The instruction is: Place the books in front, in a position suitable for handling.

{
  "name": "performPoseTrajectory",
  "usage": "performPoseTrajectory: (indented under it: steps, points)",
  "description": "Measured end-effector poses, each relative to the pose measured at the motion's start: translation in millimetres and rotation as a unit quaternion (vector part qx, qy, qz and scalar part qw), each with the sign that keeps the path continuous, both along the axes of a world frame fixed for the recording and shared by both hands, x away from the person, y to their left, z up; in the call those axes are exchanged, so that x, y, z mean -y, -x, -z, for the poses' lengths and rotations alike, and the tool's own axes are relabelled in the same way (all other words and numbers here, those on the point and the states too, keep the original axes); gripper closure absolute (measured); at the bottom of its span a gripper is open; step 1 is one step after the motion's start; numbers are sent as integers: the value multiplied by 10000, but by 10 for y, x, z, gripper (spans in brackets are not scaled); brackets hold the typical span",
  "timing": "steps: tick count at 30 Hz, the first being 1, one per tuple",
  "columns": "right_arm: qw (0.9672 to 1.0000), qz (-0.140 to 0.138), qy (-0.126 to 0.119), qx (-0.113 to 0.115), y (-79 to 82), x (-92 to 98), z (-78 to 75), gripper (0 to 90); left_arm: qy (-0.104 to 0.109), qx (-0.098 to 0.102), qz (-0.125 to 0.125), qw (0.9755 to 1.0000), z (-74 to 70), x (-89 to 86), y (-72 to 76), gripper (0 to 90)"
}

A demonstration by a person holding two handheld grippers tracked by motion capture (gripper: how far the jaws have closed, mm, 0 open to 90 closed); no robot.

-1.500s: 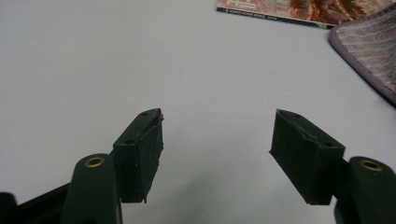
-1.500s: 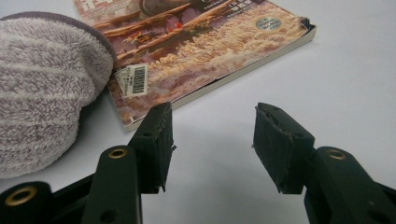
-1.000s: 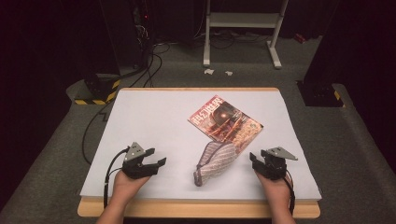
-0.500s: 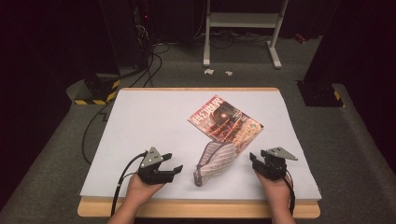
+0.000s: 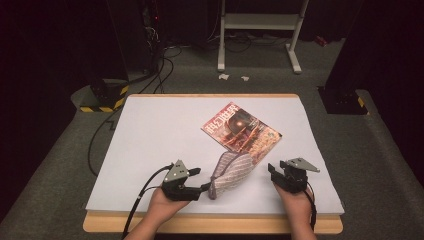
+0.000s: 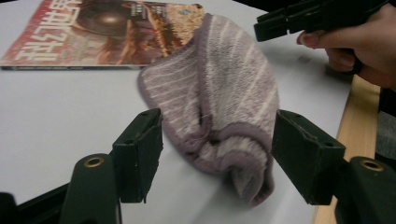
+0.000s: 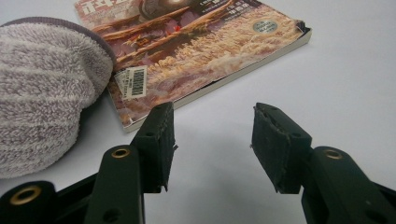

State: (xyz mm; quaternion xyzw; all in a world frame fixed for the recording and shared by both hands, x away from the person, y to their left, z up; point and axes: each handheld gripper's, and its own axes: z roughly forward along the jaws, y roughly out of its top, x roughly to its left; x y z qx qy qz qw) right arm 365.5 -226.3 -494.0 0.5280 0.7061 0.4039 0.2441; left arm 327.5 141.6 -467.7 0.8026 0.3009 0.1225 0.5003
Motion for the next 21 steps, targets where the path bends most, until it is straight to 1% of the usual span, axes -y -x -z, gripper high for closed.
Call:
performPoseTrajectory:
  steps: [1, 2, 4, 6, 8, 10, 12, 13, 14, 16, 18, 19, 20, 21]
  points:
    - [10000, 5, -8, -1, 1, 1, -1, 491, -27, 6, 94, 10000, -5, 98, 1, 338]
    - [10000, 5, -8, -1, 1, 1, -1, 491, -27, 6, 94, 10000, -5, 98, 1, 340]
    - [10000, 13, -21, 2, 3, 7, -5, 491, -5, 23, 157, 9999, -7, 207, 2, 343]
    - [10000, 23, -43, 2, 5, 11, -7, 491, -15, 17, 167, 9999, 2, 259, -9, 343]
    - [10000, 18, -43, 7, 3, 16, -5, 491, -73, 4, 193, 9998, 26, 331, -32, 345]
    - [10000, 10, -45, 3, 2, 17, -3, 491, -92, -15, 201, 9998, 44, 367, -47, 346]
    - [10000, 4, -52, 1, 1, 16, -2, 491, -192, -10, 193, 9996, 76, 415, -67, 349]
    - [10000, 4, -61, -4, 1, 17, -2, 491, -280, -14, 176, 9995, 109, 443, -84, 354]
    - [10000, 3, -69, -2, 0, 18, -1, 491, -338, -51, 183, 9992, 132, 460, -97, 358]
    - [10000, 9, -74, -8, 0, 18, -1, 491, -537, -127, 184, 9983, 203, 508, -127, 365]
    - [10000, 7, -79, -12, -1, 20, 1, 491, -810, -243, 152, 9963, 292, 563, -160, 391]
    - [10000, 7, -78, -12, 0, 19, 0, 491, -960, -293, 137, 9949, 328, 581, -174, 400]
    - [10000, 7, -79, -11, 1, 19, 0, 491, -1042, -337, 91, 9939, 359, 596, -184, 410]
    - [10000, 5, -82, -9, 2, 19, -1, 491, -1051, -331, 94, 9939, 369, 597, -184, 422]
